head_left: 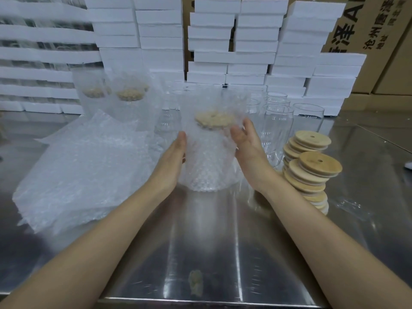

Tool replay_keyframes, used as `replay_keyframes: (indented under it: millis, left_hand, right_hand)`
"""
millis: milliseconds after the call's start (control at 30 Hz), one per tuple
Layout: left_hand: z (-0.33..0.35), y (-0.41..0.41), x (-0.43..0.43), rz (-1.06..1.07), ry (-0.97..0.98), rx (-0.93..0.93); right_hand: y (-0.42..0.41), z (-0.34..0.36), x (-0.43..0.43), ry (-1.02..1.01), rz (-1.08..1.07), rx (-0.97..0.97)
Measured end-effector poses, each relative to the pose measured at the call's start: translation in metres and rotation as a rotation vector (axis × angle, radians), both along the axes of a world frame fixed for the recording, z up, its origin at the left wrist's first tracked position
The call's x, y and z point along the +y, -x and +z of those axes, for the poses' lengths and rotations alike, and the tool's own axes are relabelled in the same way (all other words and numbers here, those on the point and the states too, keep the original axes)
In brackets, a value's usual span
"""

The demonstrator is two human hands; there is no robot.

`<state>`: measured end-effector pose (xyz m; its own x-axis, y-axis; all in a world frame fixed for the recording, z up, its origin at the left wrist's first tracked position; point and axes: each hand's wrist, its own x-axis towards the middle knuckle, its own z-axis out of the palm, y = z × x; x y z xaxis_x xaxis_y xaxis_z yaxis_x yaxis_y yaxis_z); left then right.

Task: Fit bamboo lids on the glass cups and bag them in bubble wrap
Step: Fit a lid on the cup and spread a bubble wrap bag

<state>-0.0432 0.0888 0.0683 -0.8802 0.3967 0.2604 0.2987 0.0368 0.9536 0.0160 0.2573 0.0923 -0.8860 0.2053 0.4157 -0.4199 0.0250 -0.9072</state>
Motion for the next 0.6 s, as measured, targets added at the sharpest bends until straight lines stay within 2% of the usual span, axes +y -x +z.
replay_keyframes:
  millis: [100,200,267,367,500,600]
  left_hand:
    - [-0.001,-0.003,0.003,-0.065,0.031,0.134]
    - [0.003,-0.003,0.003,0.0,-0.085,0.135]
    - [0.007,-0.004,0.002,0.072,-0.144,0.1]
    - [0.01,-0.004,0.0,0.103,-0.186,0.073]
    - [0.01,-0.001,-0.002,0.214,-0.119,0.065]
    - [0.002,0.012,-0.004,0.315,0.146,-0.03]
  right_hand:
    - [0.002,-0.001,0.004,0.048,-0.027,-0.032]
    - [0.004,0.0,0.007,0.141,-0.055,0.008]
    - [0.004,-0.002,0.012,0.029,-0.024,-0.017]
    - [0.005,-0.012,0.011,-0.25,0.115,-0.126]
    - [0.008,-0.025,0.002,-0.33,-0.019,-0.189]
    - [0.015,-0.036,-0.013,-0.174,-0.159,-0.104]
